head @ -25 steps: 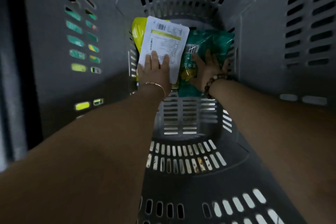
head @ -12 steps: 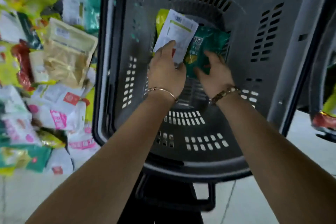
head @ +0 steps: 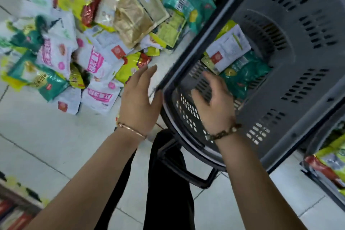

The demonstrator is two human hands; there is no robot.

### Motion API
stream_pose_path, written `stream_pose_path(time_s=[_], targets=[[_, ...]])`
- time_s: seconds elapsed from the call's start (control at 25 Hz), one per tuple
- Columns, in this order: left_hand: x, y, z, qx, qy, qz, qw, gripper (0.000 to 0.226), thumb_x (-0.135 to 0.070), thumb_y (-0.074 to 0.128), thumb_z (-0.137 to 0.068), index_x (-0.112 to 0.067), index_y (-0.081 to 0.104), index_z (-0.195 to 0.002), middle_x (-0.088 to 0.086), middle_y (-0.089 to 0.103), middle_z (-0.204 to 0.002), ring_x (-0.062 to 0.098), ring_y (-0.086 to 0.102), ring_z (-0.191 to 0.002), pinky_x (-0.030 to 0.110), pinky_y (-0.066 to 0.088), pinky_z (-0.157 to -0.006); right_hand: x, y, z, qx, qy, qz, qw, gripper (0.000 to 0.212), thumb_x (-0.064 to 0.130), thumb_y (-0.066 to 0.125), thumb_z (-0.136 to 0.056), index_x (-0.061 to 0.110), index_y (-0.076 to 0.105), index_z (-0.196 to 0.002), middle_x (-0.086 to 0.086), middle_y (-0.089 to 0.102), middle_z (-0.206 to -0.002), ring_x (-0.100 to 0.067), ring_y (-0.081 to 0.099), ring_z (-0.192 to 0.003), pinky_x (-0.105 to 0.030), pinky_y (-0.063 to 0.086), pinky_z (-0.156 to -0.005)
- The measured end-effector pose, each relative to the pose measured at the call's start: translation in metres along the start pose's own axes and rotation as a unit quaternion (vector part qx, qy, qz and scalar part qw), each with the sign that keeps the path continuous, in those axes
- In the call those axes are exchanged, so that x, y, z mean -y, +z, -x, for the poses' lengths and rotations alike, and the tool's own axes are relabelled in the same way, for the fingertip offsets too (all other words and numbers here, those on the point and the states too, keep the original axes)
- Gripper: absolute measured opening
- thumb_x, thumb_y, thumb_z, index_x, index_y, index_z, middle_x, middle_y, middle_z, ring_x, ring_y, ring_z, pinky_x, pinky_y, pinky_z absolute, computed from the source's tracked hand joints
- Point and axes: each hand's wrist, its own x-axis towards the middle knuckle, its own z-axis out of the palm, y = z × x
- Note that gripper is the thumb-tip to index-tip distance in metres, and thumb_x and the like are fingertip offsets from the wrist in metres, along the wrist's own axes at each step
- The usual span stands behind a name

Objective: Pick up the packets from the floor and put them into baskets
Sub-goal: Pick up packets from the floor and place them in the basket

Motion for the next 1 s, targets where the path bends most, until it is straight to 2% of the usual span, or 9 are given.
stream_pose_path(time_s=[0.12, 0.2, 0.36, 0.52, 0.68, 0.84, 0.92, 1.0], targets=[[0.043, -0.029, -0.004, -0.044, -0.053, 0.027, 0.997, 0.053, -0.011, 0.054, -0.08, -0.004, 0.047, -0.133, 0.016, 0.049, -0.132, 0.03, 0.045, -0.124, 0.028, 0.029, -0.103, 0.042, 0.037, -0.008, 0.016, -0.028, -0.002, 0.999, 0.045, 0.018, 0.063, -0.086, 0.007, 0.052, -0.128, -0.011, 0.053, -0.13, -0.025, 0.051, -0.118, -0.021, 0.035, -0.09], [0.072, -0.05, -0.005, -0.062, -0.078, 0.036, 0.994, 0.053, -0.006, 0.057, -0.081, -0.004, 0.046, -0.133, 0.016, 0.049, -0.132, 0.03, 0.044, -0.125, 0.023, 0.027, -0.101, 0.07, 0.066, -0.01, 0.033, -0.049, -0.003, 0.998, 0.045, 0.018, 0.062, -0.084, 0.005, 0.053, -0.126, -0.012, 0.055, -0.126, -0.026, 0.053, -0.116, -0.021, 0.035, -0.087], [0.13, -0.087, -0.002, -0.084, -0.121, 0.053, 0.988, 0.053, -0.002, 0.06, -0.083, -0.007, 0.045, -0.134, 0.013, 0.047, -0.136, 0.026, 0.042, -0.127, 0.023, 0.028, -0.1, 0.106, 0.126, -0.01, 0.083, -0.073, 0.012, 0.994, 0.044, 0.014, 0.062, -0.084, 0.005, 0.053, -0.126, -0.012, 0.056, -0.123, -0.025, 0.053, -0.113, -0.025, 0.038, -0.086], [0.201, -0.096, -0.003, -0.083, -0.164, 0.047, 0.982, 0.054, -0.005, 0.062, -0.083, -0.009, 0.045, -0.134, 0.01, 0.047, -0.136, 0.025, 0.042, -0.127, 0.03, 0.032, -0.101, 0.101, 0.194, -0.021, 0.132, -0.01, 0.059, 0.989, 0.042, 0.02, 0.058, -0.088, 0.014, 0.05, -0.129, -0.004, 0.053, -0.13, -0.02, 0.05, -0.116, -0.022, 0.036, -0.085], [0.29, -0.067, -0.011, -0.006, -0.224, 0.002, 0.974, 0.059, -0.016, 0.062, -0.085, -0.016, 0.039, -0.139, 0.007, 0.042, -0.141, 0.024, 0.041, -0.127, 0.034, 0.035, -0.099, 0.073, 0.271, -0.046, 0.171, 0.067, 0.083, 0.98, 0.04, 0.023, 0.057, -0.088, 0.017, 0.051, -0.127, -0.002, 0.056, -0.126, -0.02, 0.052, -0.116, -0.026, 0.038, -0.089], [0.383, -0.02, -0.035, 0.102, -0.272, -0.06, 0.955, 0.066, -0.029, 0.063, -0.085, -0.021, 0.032, -0.143, 0.006, 0.036, -0.147, 0.027, 0.038, -0.131, 0.041, 0.038, -0.101, 0.034, 0.338, -0.077, 0.157, 0.154, 0.087, 0.972, 0.035, 0.025, 0.057, -0.087, 0.019, 0.054, -0.121, 0.001, 0.059, -0.106, -0.023, 0.055, -0.107, -0.023, 0.036, -0.078], [0.419, 0.004, -0.05, 0.138, -0.28, -0.077, 0.947, 0.07, -0.031, 0.065, -0.084, -0.019, 0.031, -0.144, 0.009, 0.034, -0.148, 0.029, 0.036, -0.132, 0.043, 0.038, -0.103, 0.02, 0.368, -0.091, 0.159, 0.152, 0.096, 0.971, 0.038, 0.024, 0.057, -0.087, 0.018, 0.052, -0.125, -0.001, 0.061, -0.111, -0.023, 0.055, -0.108, -0.02, 0.033, -0.076], [0.444, 0.027, -0.071, 0.161, -0.269, -0.096, 0.945, 0.073, -0.032, 0.066, -0.083, -0.019, 0.029, -0.144, 0.011, 0.032, -0.147, 0.032, 0.038, -0.13, 0.045, 0.04, -0.101, 0.01, 0.396, -0.107, 0.169, 0.107, 0.112, 0.973, 0.043, 0.023, 0.056, -0.088, 0.016, 0.048, -0.13, -0.005, 0.057, -0.123, -0.024, 0.053, -0.112, -0.021, 0.032, -0.078]])
